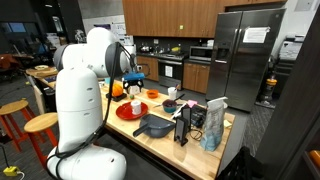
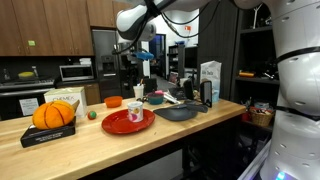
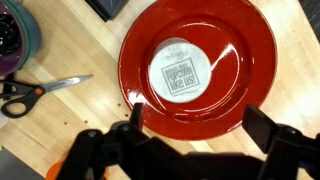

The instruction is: Remove the white can from the red plate and put it inside the purple bowl

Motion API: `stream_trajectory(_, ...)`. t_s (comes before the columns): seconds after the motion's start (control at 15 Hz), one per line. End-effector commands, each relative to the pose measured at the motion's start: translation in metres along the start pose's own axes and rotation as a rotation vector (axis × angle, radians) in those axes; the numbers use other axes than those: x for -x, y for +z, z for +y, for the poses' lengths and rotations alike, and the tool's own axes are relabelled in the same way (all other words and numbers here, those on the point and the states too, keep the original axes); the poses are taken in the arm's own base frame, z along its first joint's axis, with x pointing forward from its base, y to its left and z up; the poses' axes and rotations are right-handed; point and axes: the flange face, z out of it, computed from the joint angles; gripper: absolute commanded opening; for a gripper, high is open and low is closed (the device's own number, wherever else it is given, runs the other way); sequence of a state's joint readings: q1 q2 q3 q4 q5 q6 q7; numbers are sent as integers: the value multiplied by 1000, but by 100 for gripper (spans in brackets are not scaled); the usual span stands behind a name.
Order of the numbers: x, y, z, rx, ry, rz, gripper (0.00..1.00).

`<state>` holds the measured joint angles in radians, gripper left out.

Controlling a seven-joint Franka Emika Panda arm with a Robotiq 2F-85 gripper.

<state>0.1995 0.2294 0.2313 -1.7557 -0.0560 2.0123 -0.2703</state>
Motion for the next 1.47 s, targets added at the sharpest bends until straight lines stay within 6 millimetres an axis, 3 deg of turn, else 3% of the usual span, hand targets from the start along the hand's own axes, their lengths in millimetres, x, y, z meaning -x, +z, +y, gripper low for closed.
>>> stream_trajectory(0.0, 1, 0, 3, -11, 5, -11, 100)
stream_trajectory(1.4, 18, 27, -3, -42, 32, -58, 100)
